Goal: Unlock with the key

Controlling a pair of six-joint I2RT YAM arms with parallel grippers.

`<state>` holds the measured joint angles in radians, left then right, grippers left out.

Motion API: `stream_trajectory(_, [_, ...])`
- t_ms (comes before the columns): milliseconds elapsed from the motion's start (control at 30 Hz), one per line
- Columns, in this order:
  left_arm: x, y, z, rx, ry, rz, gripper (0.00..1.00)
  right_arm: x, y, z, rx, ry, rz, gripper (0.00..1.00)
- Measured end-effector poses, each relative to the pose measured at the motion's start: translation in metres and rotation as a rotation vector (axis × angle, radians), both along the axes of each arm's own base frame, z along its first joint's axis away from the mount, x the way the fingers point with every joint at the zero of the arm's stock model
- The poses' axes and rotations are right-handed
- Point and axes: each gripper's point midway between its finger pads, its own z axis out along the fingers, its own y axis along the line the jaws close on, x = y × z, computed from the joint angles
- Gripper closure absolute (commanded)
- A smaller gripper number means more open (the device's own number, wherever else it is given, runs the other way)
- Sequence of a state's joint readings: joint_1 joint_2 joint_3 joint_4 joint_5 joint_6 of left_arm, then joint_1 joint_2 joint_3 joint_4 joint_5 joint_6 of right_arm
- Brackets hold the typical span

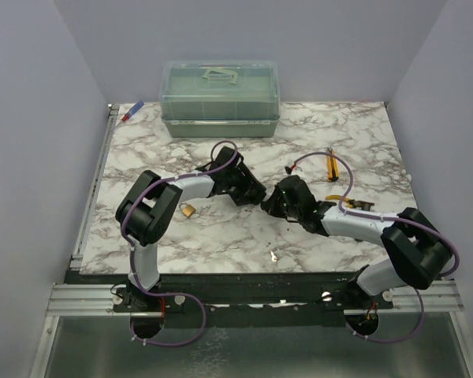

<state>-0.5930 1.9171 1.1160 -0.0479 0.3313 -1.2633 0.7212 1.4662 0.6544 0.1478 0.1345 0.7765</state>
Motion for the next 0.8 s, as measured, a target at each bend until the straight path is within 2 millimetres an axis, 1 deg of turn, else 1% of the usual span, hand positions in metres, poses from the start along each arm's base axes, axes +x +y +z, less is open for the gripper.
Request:
stream_trajectory(100, [0.0006,0.0005,0.0000,-0.001,0.000,0.001,1.00,0.0006,0.0000,0.0001,0.000,-0.006,0.004,1.00])
stream_trajectory(167, [0.0006,0.0005,-0.0001,-0.001,0.001,0.001,1.00,0.0011,-0.0002,0.0004,0.030,0.018,-0.018,1.00])
stream_trajectory(233, [-0.0003,0.0003,-0.0005,-0.002,0.002,0.000,1.00,0.0041,-0.0028,0.0013,0.090,0.062,-0.057,1.00])
stream_trajectory(367, [-0.0008,-0.0018,-0.0006,-0.012,-0.003,0.001,1.00,0.0036,-0.0055,0.0016,0.217,0.174,-0.122,1.00])
stream_trajectory(500, [-0.0021,-0.0032,-0.0001,-0.017,-0.002,-0.005,1.00,0.0016,-0.0038,0.0031,0.282,0.238,-0.151,1.00])
stream_trajectory(667, [-0.0020,-0.0028,-0.0003,-0.014,-0.005,-0.007,1.00,0.0023,-0.0028,0.0016,0.258,0.229,-0.115,1.00])
stream_trajectory(800, [-0.0017,-0.0025,-0.0003,-0.014,-0.005,-0.006,1.00,0.0037,-0.0024,0.0014,0.154,0.169,-0.065,1.00])
